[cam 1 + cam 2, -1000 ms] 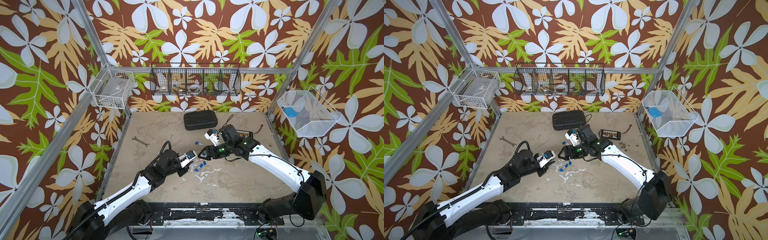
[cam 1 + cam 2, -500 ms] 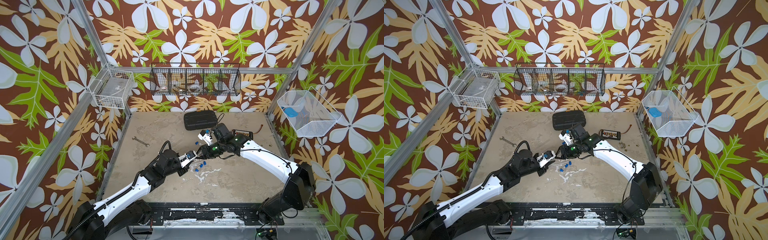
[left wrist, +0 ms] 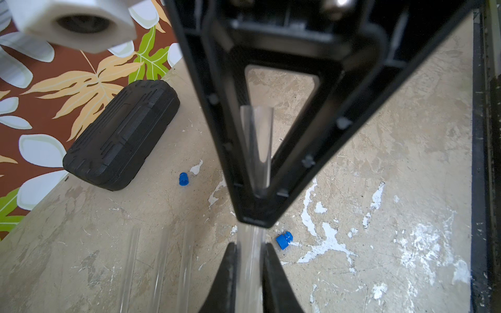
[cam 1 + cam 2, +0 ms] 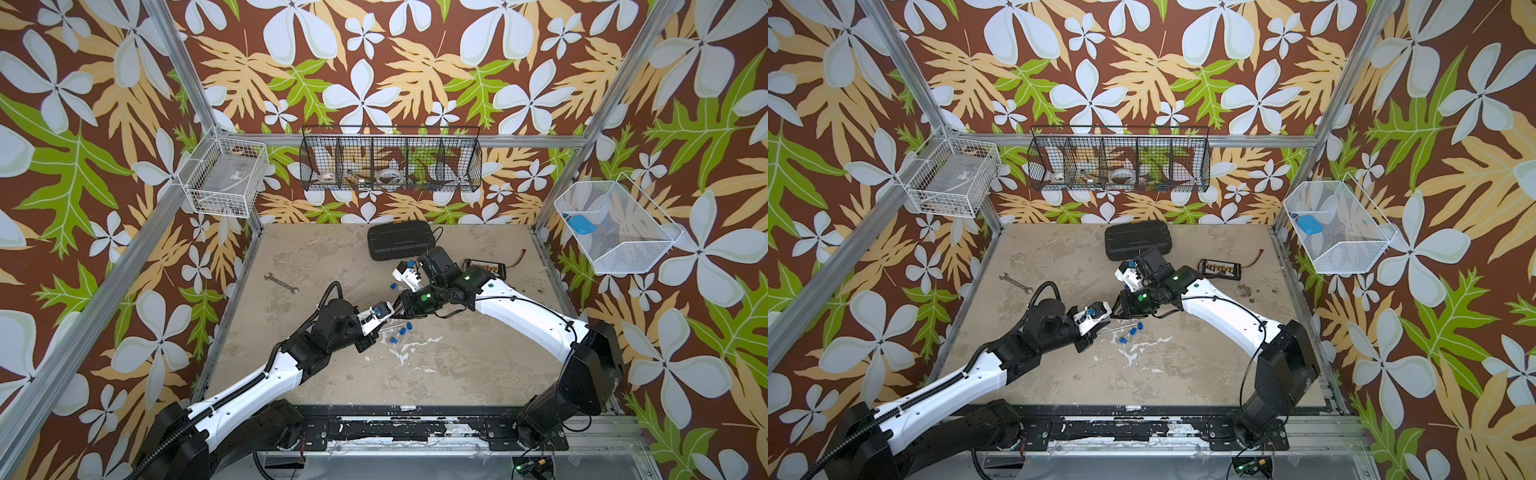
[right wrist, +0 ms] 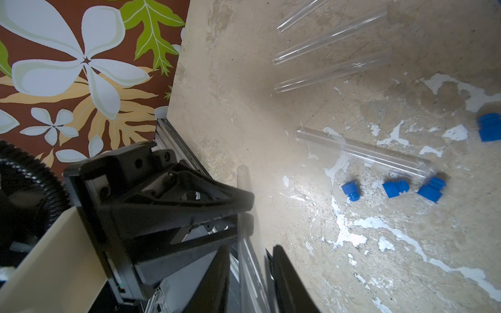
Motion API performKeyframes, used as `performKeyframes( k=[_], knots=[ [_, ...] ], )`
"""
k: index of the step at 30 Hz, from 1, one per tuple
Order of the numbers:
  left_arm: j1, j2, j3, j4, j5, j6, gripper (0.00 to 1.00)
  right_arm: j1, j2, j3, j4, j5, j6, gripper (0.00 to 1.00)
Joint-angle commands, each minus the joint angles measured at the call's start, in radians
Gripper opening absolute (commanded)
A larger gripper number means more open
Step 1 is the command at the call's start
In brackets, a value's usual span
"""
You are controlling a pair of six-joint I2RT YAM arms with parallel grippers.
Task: Insert stoppers into test tubes
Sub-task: Pick up the test tube at the center of the board.
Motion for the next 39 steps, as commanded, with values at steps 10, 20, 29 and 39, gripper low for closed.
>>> performKeyframes(
  k=[10, 20, 29, 39],
  knots=[
    [0.0, -0.013, -0.002, 0.021, 0.014, 0.024, 0.0, 0.003, 0.008, 0.012, -0.013, 0.006, 0.001, 0.24],
    [0.0, -0.023, -0.018, 0.025, -0.016, 0.031, 0.1, 0.003, -0.002, 0.007, 0.001, -0.046, 0.001, 0.16],
    [0.0, -0.044, -0.051, 0.049, -0.031, 0.036, 0.33, 0.003, -0.01, 0.018, -0.003, -0.098, -0.005, 0.15],
    [0.0, -0.056, -0.061, 0.067, -0.025, 0.034, 0.31, 0.003, -0.004, 0.013, 0.006, -0.131, -0.003, 0.15]
  ],
)
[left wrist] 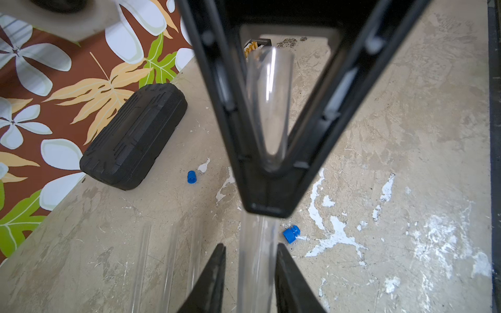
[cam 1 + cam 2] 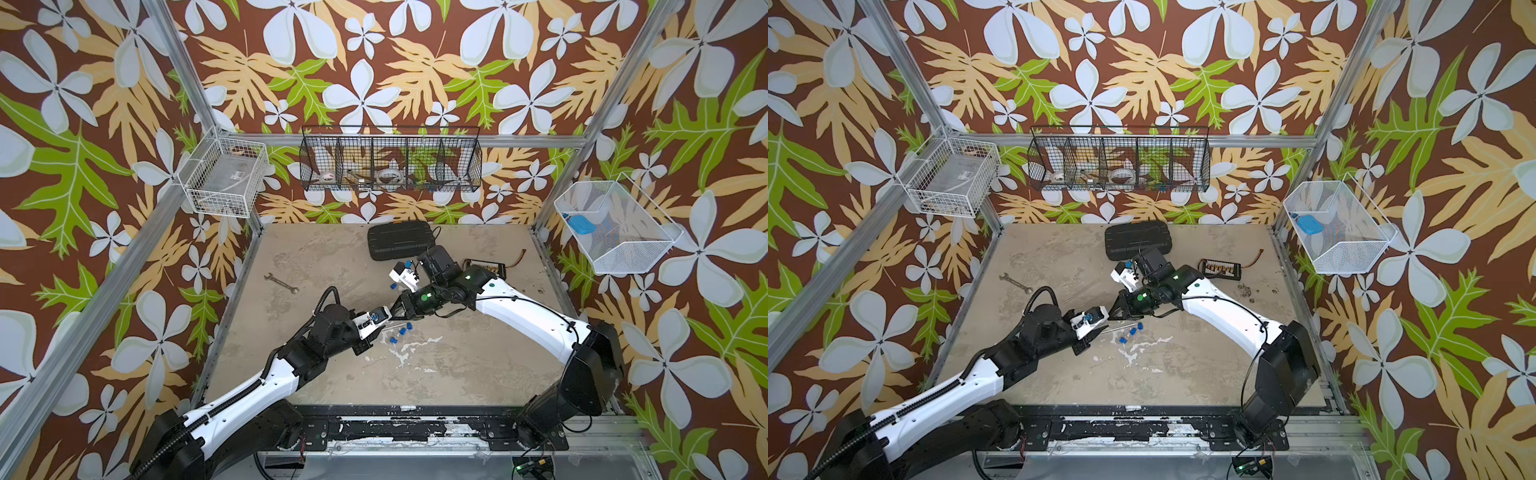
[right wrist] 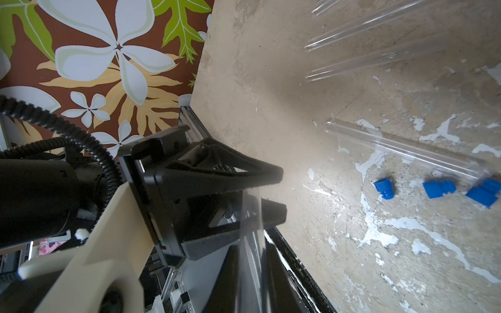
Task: Insert stoppers into test tubes
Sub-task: Pick up the test tube at the center of the board.
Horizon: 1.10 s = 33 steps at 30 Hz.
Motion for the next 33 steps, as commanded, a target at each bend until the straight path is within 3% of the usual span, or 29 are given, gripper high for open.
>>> performKeyframes(
  k=[1, 11, 17, 20, 23, 28, 33],
  knots=[
    [0.001, -0.007, -0.002, 0.034, 0.003, -0.002, 0.3, 0.001, 0.0, -0.001, 0.01, -0.022, -0.002, 0.15],
    [0.001, -0.041, -0.017, 0.064, 0.013, 0.005, 0.13, 0.001, -0.003, 0.0, 0.008, -0.021, -0.006, 0.2],
    [0.0, -0.056, -0.037, 0.066, 0.004, 0.003, 0.0, -0.005, -0.029, 0.017, 0.028, -0.003, -0.016, 0.44],
    [0.001, -0.063, -0.049, 0.072, -0.011, -0.012, 0.0, -0.039, -0.07, 0.012, 0.055, 0.029, -0.024, 0.56],
    [0.0, -0.071, -0.067, 0.085, -0.046, -0.054, 0.0, -0.103, -0.148, -0.016, 0.09, 0.119, -0.076, 0.57],
    [0.001, -0.092, -0.108, 0.145, -0.189, -0.177, 0.0, -0.109, -0.289, -0.19, 0.165, 0.469, -0.326, 0.55],
    [0.027, -0.088, -0.113, 0.142, -0.242, -0.266, 0.0, -0.079, -0.294, -0.286, 0.189, 0.579, -0.582, 0.55]
  ],
)
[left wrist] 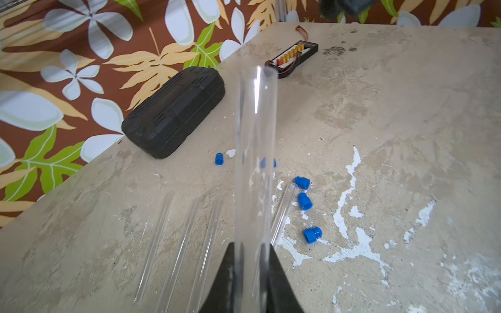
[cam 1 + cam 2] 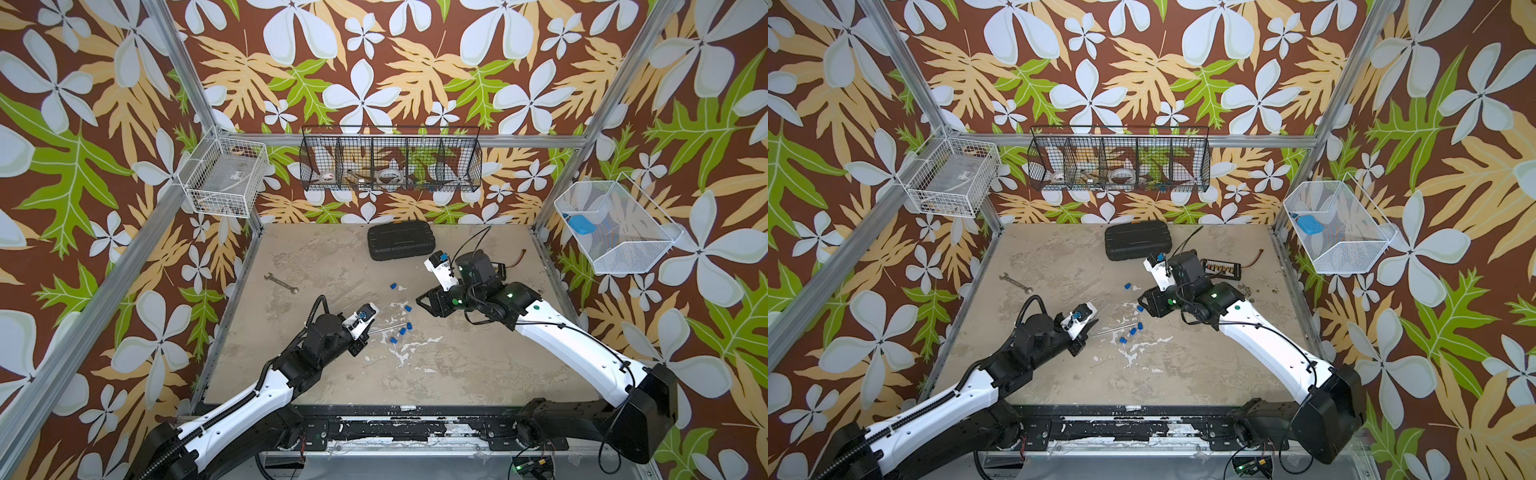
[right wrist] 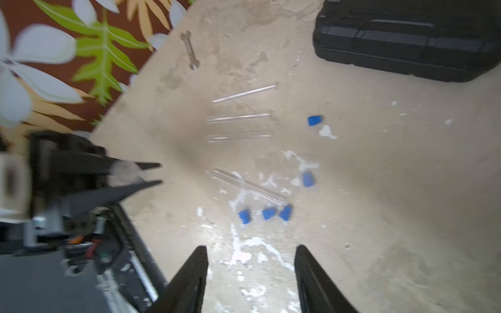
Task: Insert stoppers into test tubes
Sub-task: Pick up the test tube at the center of the board, then pick up the stopper from the center of the board.
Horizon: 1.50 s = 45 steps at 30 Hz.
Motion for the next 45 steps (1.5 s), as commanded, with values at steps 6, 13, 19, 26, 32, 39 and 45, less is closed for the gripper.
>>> performKeyframes(
  k=[6, 13, 19, 26, 32, 39, 45],
  knots=[
    [0.049, -0.009, -0.011, 0.05, -0.062, -0.137, 0.0, 0.016, 0.145, -0.038, 0.062, 0.192, -0.368, 0.54],
    [0.049, -0.008, -0.002, 0.033, -0.099, -0.12, 0.0, 0.015, 0.333, 0.002, 0.159, 0.259, -0.482, 0.52],
    [0.052, -0.012, 0.001, 0.029, -0.135, -0.117, 0.0, 0.005, 0.483, 0.072, 0.182, 0.238, -0.538, 0.5],
    [0.054, -0.008, 0.002, 0.034, -0.135, -0.114, 0.0, 0.0, 0.593, 0.14, 0.167, 0.165, -0.518, 0.48],
    [0.055, -0.002, 0.004, 0.038, -0.13, -0.112, 0.0, -0.001, 0.619, 0.144, 0.162, 0.137, -0.525, 0.48],
    [0.055, -0.001, 0.002, 0.043, -0.122, -0.117, 0.0, 0.0, 0.654, 0.167, 0.151, 0.141, -0.527, 0.44],
    [0.056, -0.003, 0.002, 0.042, -0.123, -0.113, 0.0, -0.001, 0.661, 0.169, 0.146, 0.147, -0.53, 0.4]
  ],
)
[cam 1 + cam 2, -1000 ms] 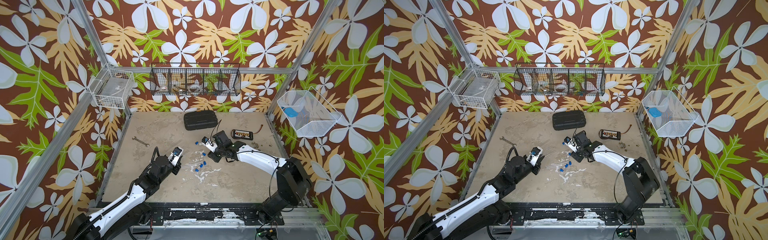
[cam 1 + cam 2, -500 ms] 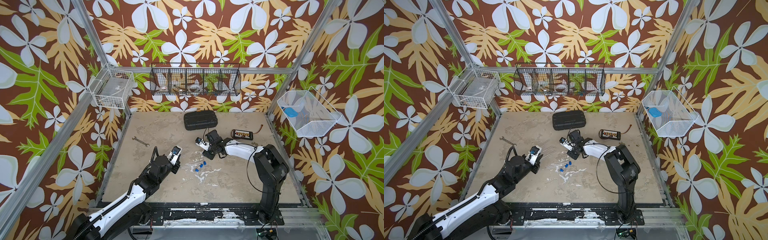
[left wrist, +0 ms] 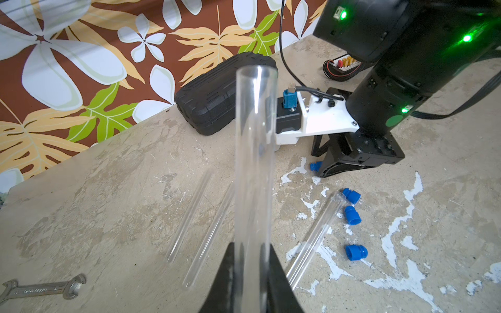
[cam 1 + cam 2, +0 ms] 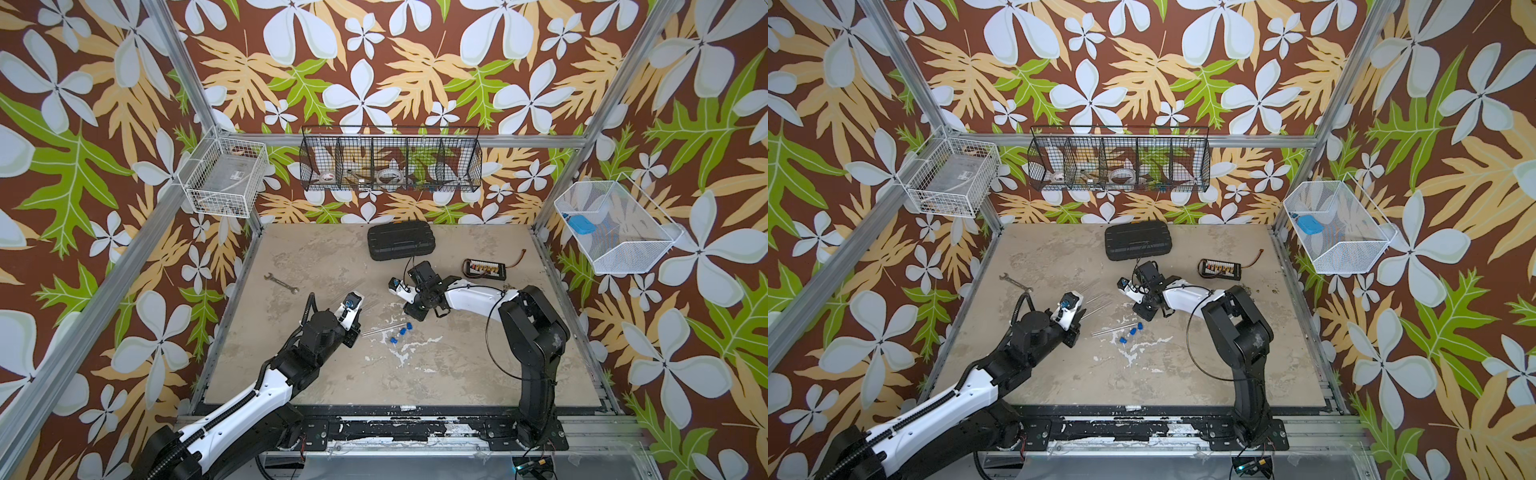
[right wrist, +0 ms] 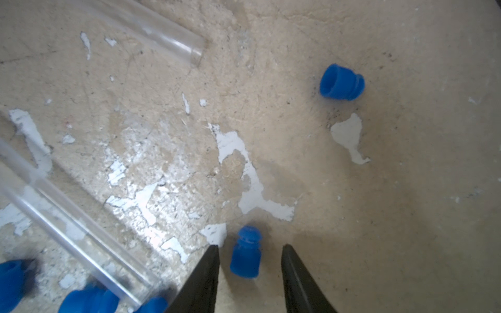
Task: Insert stoppers into test tubes
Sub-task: Pick up the stopper from the center of the board.
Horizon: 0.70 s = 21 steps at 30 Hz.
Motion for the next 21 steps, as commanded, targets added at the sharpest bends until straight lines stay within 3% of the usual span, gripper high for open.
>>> performKeyframes(
  k=[1, 21],
  knots=[
    [0.001, -0.002, 0.007, 0.027, 0.004, -0.005, 0.0, -0.002, 0.004, 0.002, -0.013, -0.003, -0.007, 0.39],
    [0.002, -0.002, 0.008, 0.029, 0.009, -0.003, 0.0, -0.001, 0.022, 0.011, -0.031, -0.008, -0.017, 0.28]
  ],
)
